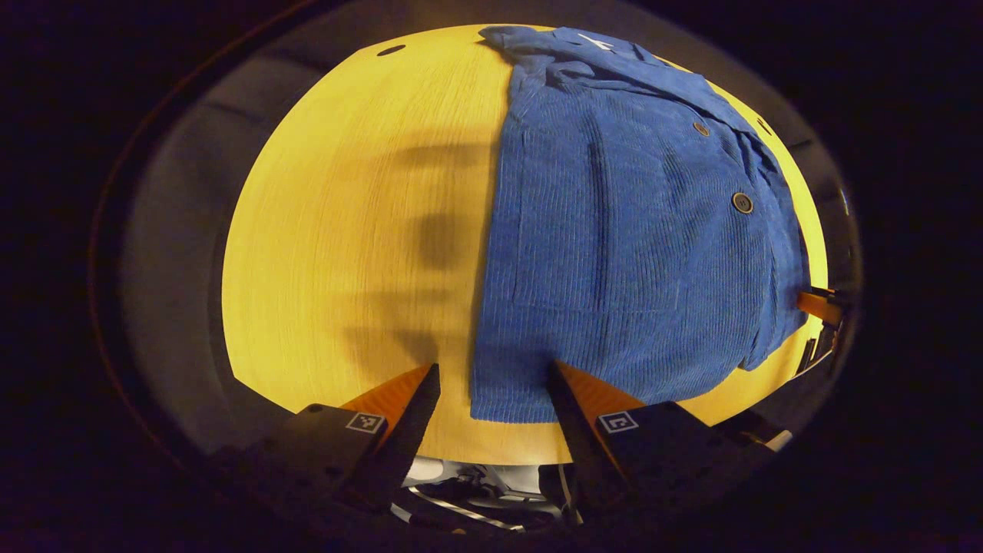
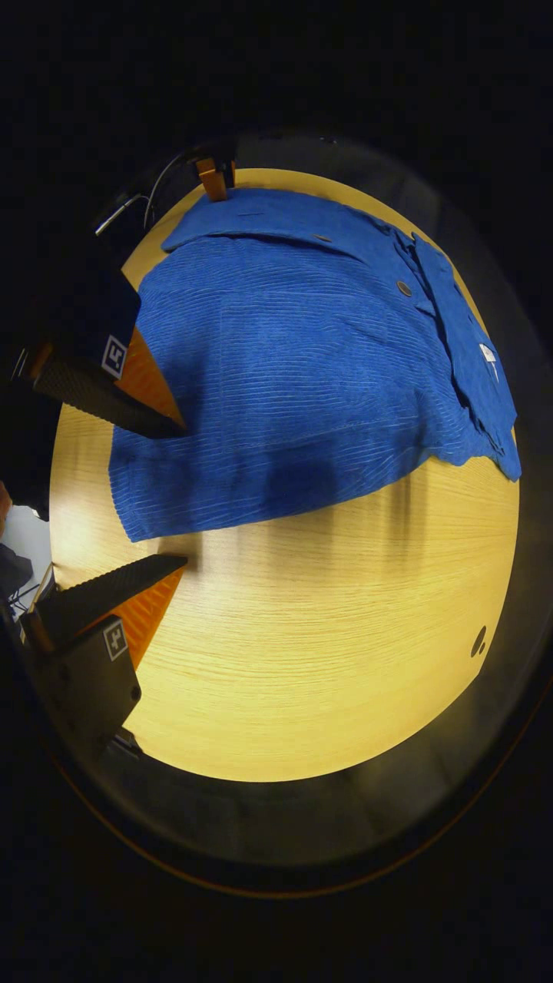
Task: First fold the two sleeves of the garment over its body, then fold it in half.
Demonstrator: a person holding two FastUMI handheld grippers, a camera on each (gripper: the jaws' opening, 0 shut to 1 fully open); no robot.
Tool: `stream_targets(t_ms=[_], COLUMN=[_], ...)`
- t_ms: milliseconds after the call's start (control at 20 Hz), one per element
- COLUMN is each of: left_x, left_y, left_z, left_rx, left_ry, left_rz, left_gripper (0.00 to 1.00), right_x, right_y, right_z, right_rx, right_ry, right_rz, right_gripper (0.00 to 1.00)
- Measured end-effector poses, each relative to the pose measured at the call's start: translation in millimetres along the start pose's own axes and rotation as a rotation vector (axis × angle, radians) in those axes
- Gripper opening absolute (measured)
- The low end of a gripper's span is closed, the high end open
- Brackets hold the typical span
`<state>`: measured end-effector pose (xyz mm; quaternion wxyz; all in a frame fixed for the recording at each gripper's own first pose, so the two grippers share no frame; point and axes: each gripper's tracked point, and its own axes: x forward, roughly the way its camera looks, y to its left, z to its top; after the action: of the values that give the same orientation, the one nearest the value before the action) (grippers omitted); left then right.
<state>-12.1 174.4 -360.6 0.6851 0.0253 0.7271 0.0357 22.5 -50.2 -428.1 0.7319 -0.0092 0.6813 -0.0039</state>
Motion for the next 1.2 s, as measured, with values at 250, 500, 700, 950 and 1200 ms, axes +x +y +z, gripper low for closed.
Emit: stream_targets(t_ms=[250, 500, 700, 950, 1200], left_x=[3, 6, 5, -3, -36], left_y=[-7, -29, -42, -52, -44], left_z=[3, -2, -4, 7, 20], left_rx=[-0.013, 0.033, 0.133, -0.003, 0.011], left_ry=[-0.07, -0.235, -0.24, -0.255, -0.287], left_rz=[-0.03, -0.043, -0.016, -0.243, -0.274], left_gripper=[0.8, 0.48, 0.0, 0.0, 0.0], right_x=[0, 0, -4, -13, -60], right_y=[2, 18, 31, 43, 51], right_z=[-1, 4, -2, 3, 38], right_rx=[0.018, 0.049, 0.026, 0.141, 0.185], right_ry=[-0.005, -0.074, -0.048, -0.051, -0.14], right_rz=[-0.002, 0.027, 0.059, 0.182, 0.251], right_gripper=[0.97, 0.63, 0.07, 0.01, 0.01])
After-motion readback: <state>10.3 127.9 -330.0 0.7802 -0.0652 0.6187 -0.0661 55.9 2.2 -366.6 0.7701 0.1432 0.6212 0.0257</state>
